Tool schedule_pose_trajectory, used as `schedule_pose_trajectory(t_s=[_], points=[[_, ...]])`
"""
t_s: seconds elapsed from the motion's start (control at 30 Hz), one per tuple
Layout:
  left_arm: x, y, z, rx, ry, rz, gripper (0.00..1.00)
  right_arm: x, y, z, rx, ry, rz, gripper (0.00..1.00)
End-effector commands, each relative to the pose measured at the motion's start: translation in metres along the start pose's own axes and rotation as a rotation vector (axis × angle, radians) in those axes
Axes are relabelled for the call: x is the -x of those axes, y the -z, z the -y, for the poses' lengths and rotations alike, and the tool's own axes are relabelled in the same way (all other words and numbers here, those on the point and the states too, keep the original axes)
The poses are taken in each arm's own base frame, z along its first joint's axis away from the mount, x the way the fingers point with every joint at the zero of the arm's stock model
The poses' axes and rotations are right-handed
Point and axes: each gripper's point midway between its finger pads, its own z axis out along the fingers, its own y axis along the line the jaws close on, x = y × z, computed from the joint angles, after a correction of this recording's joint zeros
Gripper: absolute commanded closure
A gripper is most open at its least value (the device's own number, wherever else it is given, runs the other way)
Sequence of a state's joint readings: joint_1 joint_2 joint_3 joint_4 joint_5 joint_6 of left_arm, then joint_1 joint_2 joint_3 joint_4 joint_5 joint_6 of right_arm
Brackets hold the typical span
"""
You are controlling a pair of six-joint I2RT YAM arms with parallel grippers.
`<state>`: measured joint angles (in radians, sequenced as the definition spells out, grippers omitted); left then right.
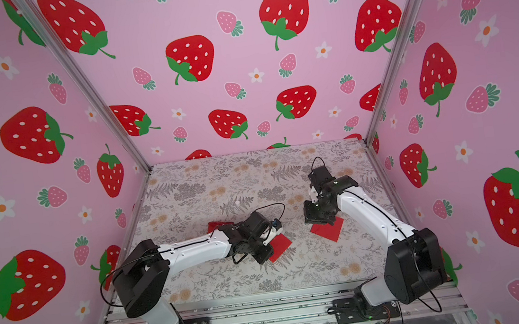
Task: Seal the envelope with a glue stick
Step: Move the envelope to the center of the board.
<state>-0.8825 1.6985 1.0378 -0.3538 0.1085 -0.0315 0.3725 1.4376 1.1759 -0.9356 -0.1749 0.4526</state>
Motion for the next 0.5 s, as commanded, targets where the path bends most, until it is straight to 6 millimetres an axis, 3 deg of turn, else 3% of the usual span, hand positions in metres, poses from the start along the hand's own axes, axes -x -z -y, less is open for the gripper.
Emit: schedule_pose_trajectory(t_s=[0.0, 0.23, 0.47], points=[[0.005, 0.008, -0.034, 0.112, 0.035, 0.026, 0.66, 0.008, 0.004, -0.002, -0.013, -0.011, 0.016, 1.00], [0.008, 0.000, -0.059, 0.123, 0.075, 0.003, 0.64, 0.014, 0.004, -0.006, -0.016, -0.010, 0.018, 1.00], [-0.005, -0.020, -0.057, 0.069, 0.102, -0.052, 0.65, 0.020, 0.002, -0.011, -0.016, 0.003, 0.012, 1.00]])
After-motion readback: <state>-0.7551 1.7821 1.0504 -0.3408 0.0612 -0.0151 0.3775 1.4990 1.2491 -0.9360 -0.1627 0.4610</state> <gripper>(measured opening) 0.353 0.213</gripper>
